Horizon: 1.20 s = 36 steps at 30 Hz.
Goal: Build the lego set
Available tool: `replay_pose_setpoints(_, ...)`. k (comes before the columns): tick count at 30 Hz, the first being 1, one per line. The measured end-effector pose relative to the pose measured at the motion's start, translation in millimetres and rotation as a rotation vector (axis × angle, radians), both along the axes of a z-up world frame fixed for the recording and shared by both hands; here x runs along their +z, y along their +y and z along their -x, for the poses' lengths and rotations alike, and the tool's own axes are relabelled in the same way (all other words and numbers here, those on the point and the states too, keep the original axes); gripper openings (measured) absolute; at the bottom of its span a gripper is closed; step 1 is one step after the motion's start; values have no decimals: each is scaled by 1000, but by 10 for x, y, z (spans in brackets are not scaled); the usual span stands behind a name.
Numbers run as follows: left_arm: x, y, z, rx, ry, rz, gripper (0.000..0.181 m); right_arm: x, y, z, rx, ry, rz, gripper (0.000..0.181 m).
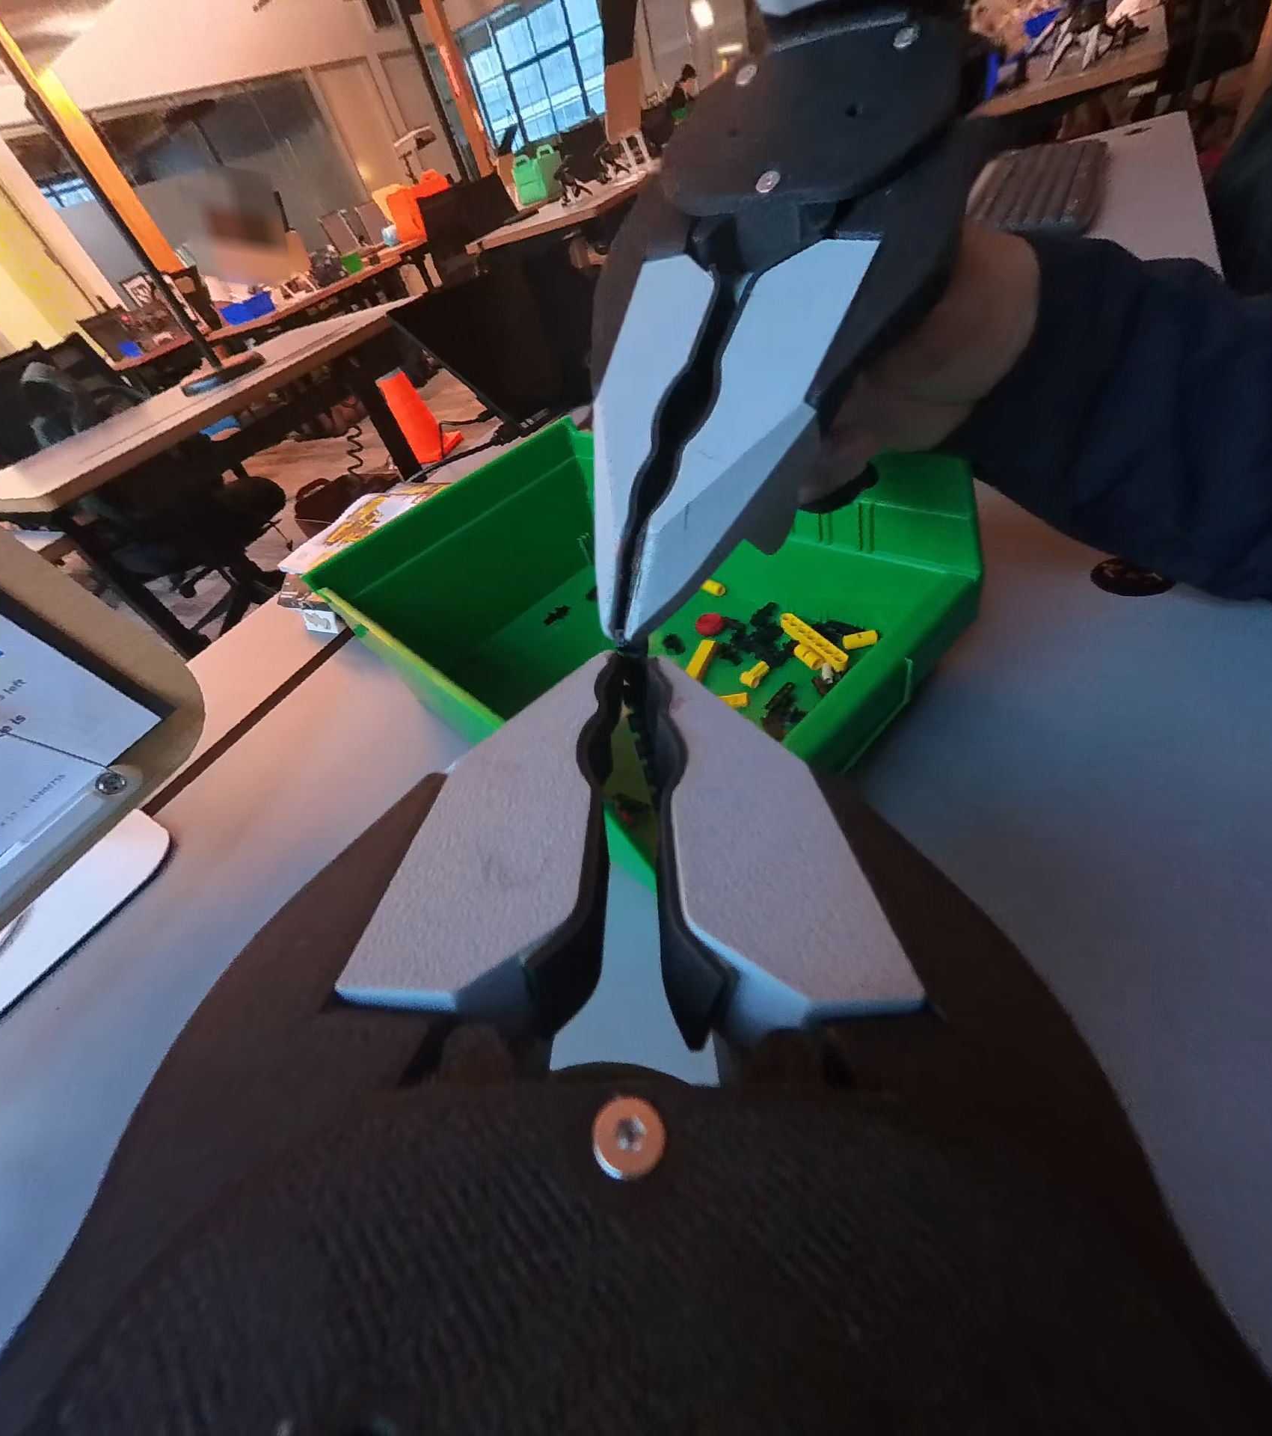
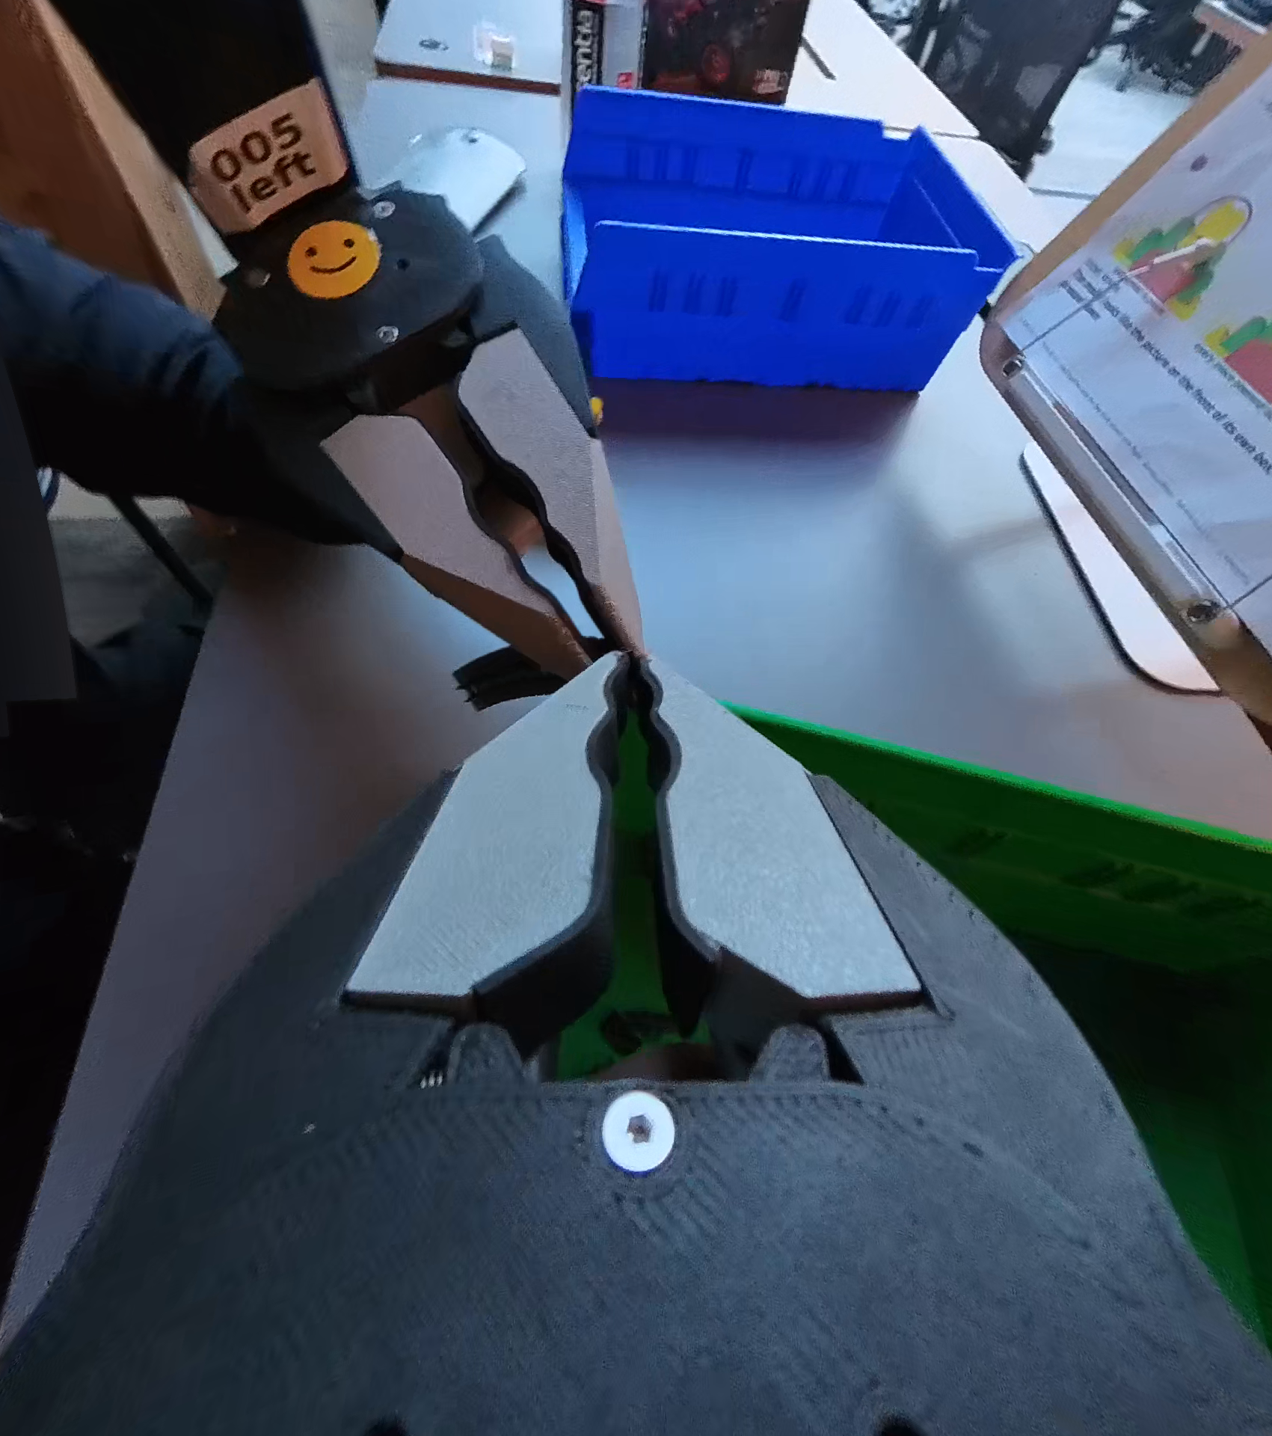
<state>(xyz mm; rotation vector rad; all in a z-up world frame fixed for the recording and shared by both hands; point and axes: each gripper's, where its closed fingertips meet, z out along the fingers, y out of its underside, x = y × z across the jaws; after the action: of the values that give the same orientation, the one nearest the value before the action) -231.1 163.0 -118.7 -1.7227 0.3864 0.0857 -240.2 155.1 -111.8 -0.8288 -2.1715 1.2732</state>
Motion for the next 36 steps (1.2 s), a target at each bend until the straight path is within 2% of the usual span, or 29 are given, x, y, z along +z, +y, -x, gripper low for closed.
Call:
replay_pose_setpoints(2,12,6,60,22,-16,-8,2,3,60,92,-74,-22,37,0)
replay_pose_setpoints(4,9,-2,46,5,-37,-6,1,-14,337,236,-246,-7,10,0)
replay_pose_setpoints(6,4,4,19,4,-21,-5,2,30,423,228,-266,-12,55,0)
replay_pose_setpoints(8,1,10,-3,5,-1,-7,2,-43,427,121,-233,-91,38,0)
replay_pose_setpoints(10,7,17,-1,9,0,-17,2,-184,550,71,-265,-144,-44,29)
replay_pose_setpoints(12,0,24,17,13,-7,-16,2,-250,699,97,-326,-146,-108,27)
replay_pose_setpoints(15,-8,34,30,15,-10,-15,1,-242,658,97,-306,-159,-63,26)
replay_pose_setpoints(19,-16,43,28,17,0,-16,2,-385,626,19,-272,-248,-88,26)
replay_pose_setpoints(21,-18,47,29,18,2,-17,2,-255,563,58,-258,-198,-35,34)
replay_pose_setpoints(24,4,40,-16,-9,-4,-30,2,-88,225,-64,-80,-85,-54,22)
replay_pose_setpoints(26,48,24,-66,-40,-23,-50,1,-34,84,-104,-29,-1,-123,11)
replay_pose_setpoints(27,60,18,-73,-47,-35,-53,1,-11,13,-137,2,19,-128,11)
replay_pose_setpoints(29,79,6,-96,-70,-61,-56,2,24,-28,-152,16,32,-118,6)
replay_pose_setpoints(36,122,-29,-183,-132,-113,-66,1,49,-63,-229,75,49,-104,7)
